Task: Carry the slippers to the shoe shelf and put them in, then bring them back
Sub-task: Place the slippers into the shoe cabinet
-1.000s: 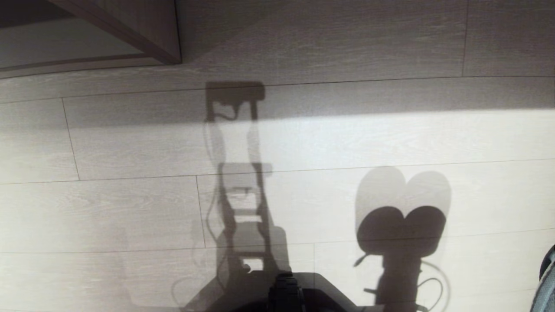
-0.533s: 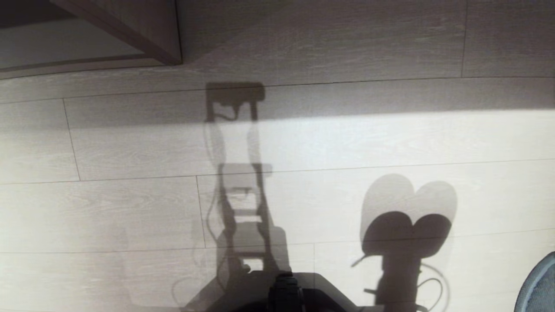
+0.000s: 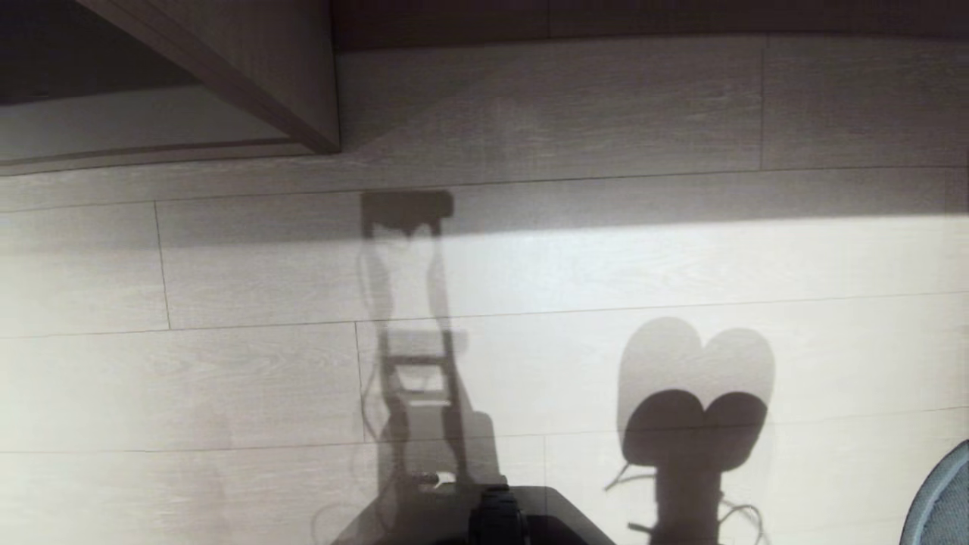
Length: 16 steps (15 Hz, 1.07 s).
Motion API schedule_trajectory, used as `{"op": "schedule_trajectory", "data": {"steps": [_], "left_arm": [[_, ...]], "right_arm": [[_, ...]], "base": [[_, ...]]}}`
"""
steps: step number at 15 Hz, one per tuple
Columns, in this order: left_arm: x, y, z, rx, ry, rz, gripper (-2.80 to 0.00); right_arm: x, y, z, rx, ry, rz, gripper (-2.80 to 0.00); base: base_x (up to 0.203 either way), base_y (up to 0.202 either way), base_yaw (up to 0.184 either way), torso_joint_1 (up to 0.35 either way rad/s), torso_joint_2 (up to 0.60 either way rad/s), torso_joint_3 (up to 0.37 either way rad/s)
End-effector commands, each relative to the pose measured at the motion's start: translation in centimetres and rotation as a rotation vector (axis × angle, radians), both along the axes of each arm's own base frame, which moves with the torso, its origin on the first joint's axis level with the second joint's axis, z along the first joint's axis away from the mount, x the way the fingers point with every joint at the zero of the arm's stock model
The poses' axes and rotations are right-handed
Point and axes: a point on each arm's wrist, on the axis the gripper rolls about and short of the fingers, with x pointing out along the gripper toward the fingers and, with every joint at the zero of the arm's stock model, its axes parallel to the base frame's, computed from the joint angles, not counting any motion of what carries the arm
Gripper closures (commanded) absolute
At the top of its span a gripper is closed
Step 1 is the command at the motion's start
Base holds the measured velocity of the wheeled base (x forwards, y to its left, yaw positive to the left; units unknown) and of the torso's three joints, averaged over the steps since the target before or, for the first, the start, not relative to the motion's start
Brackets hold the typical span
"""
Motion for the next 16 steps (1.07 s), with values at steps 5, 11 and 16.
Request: {"op": "schedule_trajectory", "data": {"steps": [5, 11, 16], "left_arm": [[0.02, 0.00, -0.03, -0.001, 0.003, 0.000, 0.00], [0.02, 0.00, -0.03, -0.001, 0.003, 0.000, 0.00], [0.01, 0.00, -0.04, -0.001, 0.001, 0.000, 0.00]], "right_arm": [[0.02, 0.00, -0.05, -0.001, 0.003, 0.000, 0.00], [0.02, 0.00, -0.05, -0.001, 0.003, 0.000, 0.00], [0.02, 0.00, -0.05, -0.001, 0.003, 0.000, 0.00]], "base": [[0.000, 0.000, 0.000, -0.001, 0.00, 0.204], [0.000, 0.000, 0.000, 0.003, 0.00, 0.200], [0.000, 0.000, 0.000, 0.003, 0.00, 0.205]]}}
